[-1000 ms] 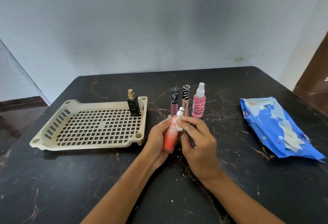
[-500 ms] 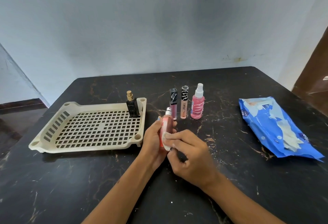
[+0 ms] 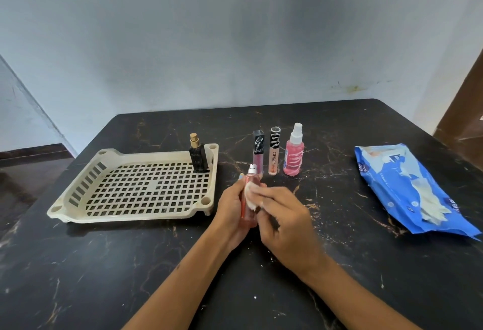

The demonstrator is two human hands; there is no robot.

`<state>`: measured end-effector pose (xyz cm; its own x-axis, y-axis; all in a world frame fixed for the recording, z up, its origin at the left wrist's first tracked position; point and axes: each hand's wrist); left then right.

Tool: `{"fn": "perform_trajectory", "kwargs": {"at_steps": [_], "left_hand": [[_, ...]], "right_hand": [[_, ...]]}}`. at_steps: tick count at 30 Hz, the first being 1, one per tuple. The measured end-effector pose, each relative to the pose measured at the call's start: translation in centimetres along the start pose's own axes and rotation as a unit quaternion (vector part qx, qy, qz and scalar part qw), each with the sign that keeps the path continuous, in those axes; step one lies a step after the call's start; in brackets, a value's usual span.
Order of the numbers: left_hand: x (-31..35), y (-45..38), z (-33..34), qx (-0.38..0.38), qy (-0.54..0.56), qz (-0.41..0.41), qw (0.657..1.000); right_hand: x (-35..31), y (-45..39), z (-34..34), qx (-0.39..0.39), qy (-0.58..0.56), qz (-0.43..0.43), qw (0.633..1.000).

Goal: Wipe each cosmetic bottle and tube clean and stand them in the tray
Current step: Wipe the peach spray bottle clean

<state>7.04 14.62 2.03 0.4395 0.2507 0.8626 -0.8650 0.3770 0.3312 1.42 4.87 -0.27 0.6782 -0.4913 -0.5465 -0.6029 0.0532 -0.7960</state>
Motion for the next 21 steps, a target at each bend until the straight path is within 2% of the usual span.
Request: {"fn": "perform_trajectory", "kwargs": {"at_steps": [6,12,16,21], "left_hand": [[0.21,-0.20,-0.31,0.005,0.080,-0.049,0.996],[0.70,0.00,-0.32,-0.016,0.123,-0.059,0.991],[0.76,0.27,-0.33,-0.022,0.116,-0.048,0.992],[0.76,0.24,-0.17,-0.012,0.121,-0.035,0.992]], "right_hand": [[-0.40,0.23,-0.08,-0.038,0.016,-0.120,0.992],[-0.34,0.42,0.50,-0.098,0.132,-0.258,0.952],[-0.07,0.80,0.71,-0.099,0.147,-0.261,0.949],[-0.41,0.57,0.31,-0.104,0.132,-0.210,0.963]]}}
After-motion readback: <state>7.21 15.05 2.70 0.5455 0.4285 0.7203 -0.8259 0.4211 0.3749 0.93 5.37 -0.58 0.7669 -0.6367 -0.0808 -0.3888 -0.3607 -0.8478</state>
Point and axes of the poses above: each hand's wrist, its own y-axis away from the middle knuckle, its own z-axis out of the palm, x = y × z, and after that the axes turned 11 degrees about -y, right-handed
